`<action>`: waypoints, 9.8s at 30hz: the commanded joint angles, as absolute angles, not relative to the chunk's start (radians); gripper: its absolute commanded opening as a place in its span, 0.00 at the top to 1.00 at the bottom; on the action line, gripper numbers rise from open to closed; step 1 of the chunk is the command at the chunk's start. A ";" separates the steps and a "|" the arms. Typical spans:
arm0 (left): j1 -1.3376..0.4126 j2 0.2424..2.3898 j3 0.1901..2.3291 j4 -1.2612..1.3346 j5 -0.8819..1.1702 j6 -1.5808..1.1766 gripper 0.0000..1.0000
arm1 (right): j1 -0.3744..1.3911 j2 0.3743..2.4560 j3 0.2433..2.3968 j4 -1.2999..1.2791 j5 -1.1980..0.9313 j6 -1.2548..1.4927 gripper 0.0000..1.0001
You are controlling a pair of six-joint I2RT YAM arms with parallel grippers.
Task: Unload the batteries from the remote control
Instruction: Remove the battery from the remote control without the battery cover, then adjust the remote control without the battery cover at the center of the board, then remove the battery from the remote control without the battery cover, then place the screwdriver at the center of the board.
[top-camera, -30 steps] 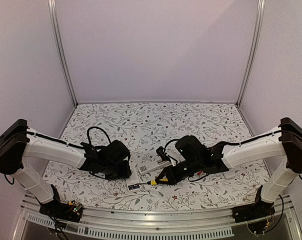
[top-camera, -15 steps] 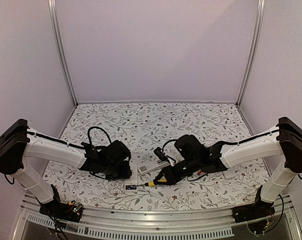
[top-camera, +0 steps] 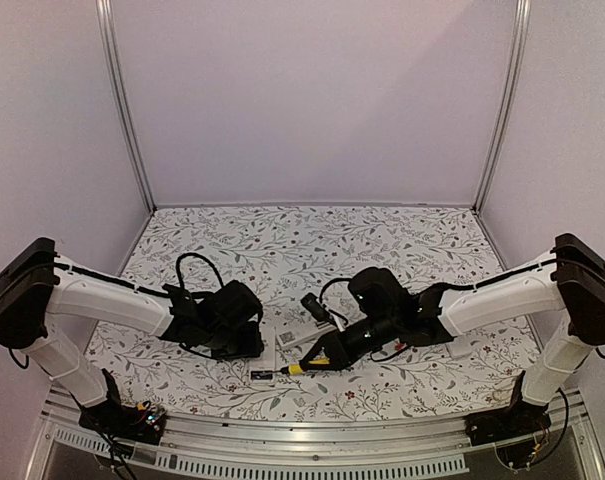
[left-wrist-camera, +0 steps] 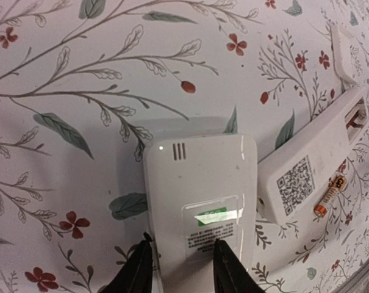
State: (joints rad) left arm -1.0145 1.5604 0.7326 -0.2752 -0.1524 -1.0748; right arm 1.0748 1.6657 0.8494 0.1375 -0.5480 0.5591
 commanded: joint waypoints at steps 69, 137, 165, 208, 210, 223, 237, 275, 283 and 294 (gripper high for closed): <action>-1.051 1.592 0.747 -0.382 -0.159 -1.040 0.68 | 1.020 1.873 1.101 -0.099 -0.690 0.364 1.00; -0.852 1.467 0.606 -0.046 0.075 -0.905 0.26 | 0.992 1.664 0.929 -0.058 -0.405 0.453 1.00; -0.865 1.673 0.781 0.084 0.231 -0.646 0.34 | 0.997 1.618 0.911 -0.070 -0.419 0.443 1.00; -0.853 1.210 0.408 -0.118 0.183 -1.049 0.51 | 1.052 1.873 1.139 -0.146 -0.545 0.433 1.00; -0.854 1.212 0.403 -0.114 0.183 -1.051 0.52 | 1.052 1.883 1.145 -0.143 -0.545 0.440 1.00; -0.853 1.263 0.385 -0.053 0.214 -1.055 0.63 | 1.052 1.951 1.168 -0.105 -0.614 0.483 1.00; -0.852 1.262 0.382 -0.042 0.207 -1.064 0.71 | 1.039 1.962 1.139 -0.041 -0.661 0.522 1.00; -0.352 1.334 0.962 -0.351 0.127 -0.350 0.13 | 0.661 1.458 0.890 -0.138 -0.072 0.402 1.00; -0.162 1.210 0.911 -0.282 0.084 -0.325 0.11 | 0.615 1.605 0.979 -0.083 0.088 0.344 1.00; -0.153 1.204 0.916 -0.303 0.071 -0.290 0.10 | 0.612 1.734 0.988 0.084 0.133 0.332 1.00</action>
State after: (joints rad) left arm -0.1623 1.1896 0.9279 -0.3084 0.0505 -0.3023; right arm 0.6128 1.7073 0.9901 -0.0254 0.0978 0.3439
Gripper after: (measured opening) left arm 0.899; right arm 0.137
